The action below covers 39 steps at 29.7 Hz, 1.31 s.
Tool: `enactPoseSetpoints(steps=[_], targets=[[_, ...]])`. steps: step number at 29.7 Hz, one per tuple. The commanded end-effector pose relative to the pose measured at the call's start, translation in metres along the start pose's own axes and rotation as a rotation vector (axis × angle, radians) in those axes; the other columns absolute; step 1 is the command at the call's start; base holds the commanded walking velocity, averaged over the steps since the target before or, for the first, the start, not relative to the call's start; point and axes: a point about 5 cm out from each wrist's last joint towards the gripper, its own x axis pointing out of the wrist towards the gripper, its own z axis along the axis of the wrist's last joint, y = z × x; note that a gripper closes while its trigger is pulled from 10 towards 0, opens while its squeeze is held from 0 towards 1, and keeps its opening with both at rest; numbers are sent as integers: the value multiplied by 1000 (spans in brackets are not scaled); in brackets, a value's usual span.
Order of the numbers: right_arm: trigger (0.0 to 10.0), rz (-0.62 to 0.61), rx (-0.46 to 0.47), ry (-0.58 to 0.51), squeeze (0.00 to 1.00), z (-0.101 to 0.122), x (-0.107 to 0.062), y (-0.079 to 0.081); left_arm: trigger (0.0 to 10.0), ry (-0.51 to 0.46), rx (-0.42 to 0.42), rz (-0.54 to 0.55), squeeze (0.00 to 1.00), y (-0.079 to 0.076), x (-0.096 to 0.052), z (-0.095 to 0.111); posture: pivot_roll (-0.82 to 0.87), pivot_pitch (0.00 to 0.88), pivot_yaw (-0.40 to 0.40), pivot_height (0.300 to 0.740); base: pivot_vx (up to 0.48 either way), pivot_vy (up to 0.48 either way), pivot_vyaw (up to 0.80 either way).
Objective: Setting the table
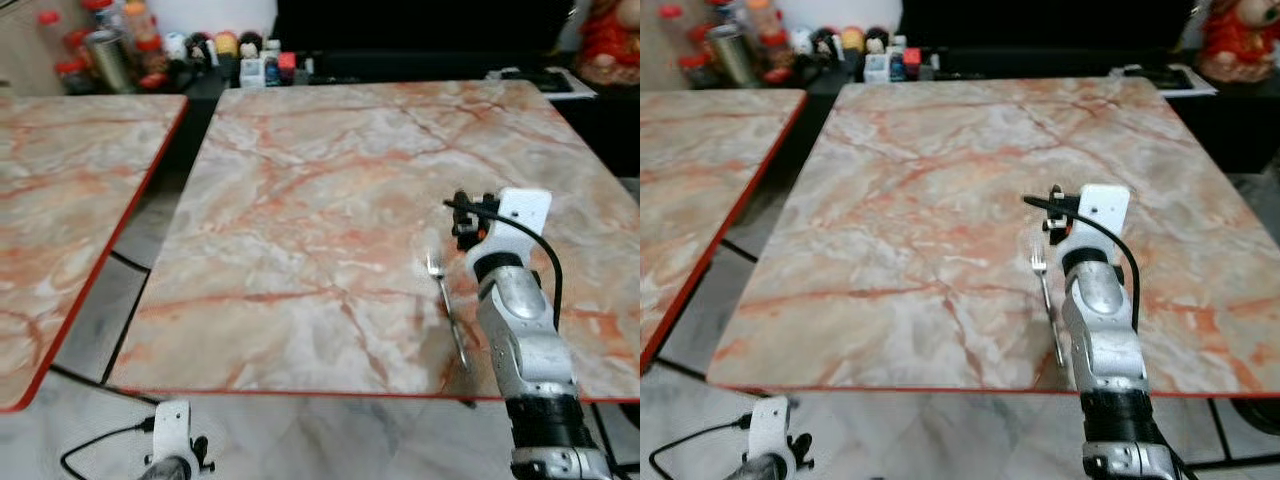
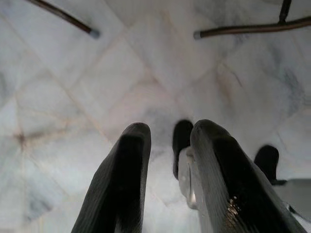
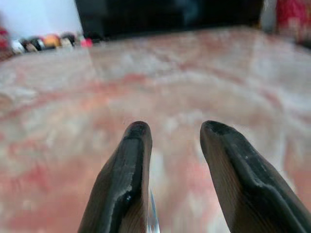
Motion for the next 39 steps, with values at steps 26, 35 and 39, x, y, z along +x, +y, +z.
enactPoseSetpoints(steps=[26,35,39], targets=[[10000,109,-60,219,1000,-1,-15,18,10000,64,-14,-33,0,4,-3,-14,-67,115,57,740,0,0,0],[10000,134,-5,264,0,6,-17,24,10000,76,-17,-43,0,4,-4,-17,-70,117,57,740,0,0,0],[10000,141,1,306,0,0,-18,24,10000,79,-18,-47,0,4,-4,-18,-69,117,57,740,0,0,0]])
